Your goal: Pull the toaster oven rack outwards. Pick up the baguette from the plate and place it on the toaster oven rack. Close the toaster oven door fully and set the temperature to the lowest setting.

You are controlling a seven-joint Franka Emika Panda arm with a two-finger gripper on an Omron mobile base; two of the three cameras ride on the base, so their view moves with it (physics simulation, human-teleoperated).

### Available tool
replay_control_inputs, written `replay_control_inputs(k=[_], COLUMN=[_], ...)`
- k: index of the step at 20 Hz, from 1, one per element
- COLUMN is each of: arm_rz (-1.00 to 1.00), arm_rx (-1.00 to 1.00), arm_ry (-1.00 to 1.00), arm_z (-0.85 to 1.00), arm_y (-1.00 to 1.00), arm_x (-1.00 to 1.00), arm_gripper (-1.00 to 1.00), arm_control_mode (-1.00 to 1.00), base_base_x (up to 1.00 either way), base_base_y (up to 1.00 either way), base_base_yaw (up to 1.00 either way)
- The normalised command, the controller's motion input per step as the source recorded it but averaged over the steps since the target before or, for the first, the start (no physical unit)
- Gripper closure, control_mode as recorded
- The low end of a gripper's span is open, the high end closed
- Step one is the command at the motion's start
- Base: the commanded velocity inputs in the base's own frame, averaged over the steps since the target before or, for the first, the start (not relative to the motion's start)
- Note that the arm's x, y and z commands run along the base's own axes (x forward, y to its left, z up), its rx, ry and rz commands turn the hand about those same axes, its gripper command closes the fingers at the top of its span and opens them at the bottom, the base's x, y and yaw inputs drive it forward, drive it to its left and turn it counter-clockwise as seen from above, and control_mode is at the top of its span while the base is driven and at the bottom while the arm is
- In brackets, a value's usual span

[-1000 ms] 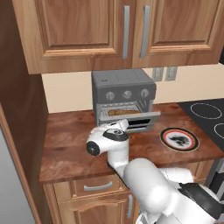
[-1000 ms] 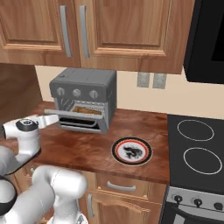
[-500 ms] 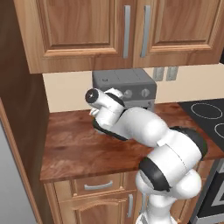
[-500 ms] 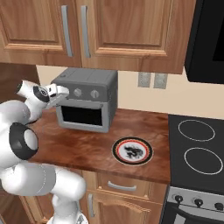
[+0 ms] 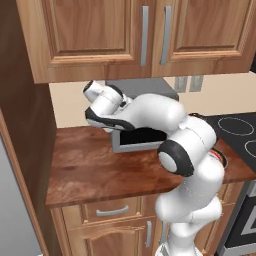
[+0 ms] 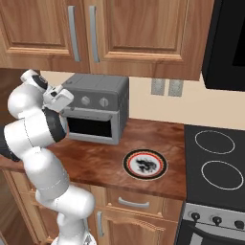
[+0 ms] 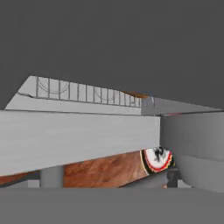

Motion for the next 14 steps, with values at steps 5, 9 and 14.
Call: replay_control_inputs(k=[5,9,14], arm_rz=[0.04,0.02,0.01], arm_rx=[0.09,0.18,0.29], arm_ry=[0.03,-0.1,-0.29], arm_z=[-0.01,-0.06,-0.16], arm_y=[-0.21,-0.2,-0.26], arm_x=[0.23,0.09,0.08], arm_gripper=[-1.0,-1.0,-1.0], arm_control_mode=[-1.0,-1.0,-1.0], base_base_x=[0.0,0.0,0.0], base_base_y=[0.0,0.0,0.0], base_base_yaw=[0.0,0.0,0.0])
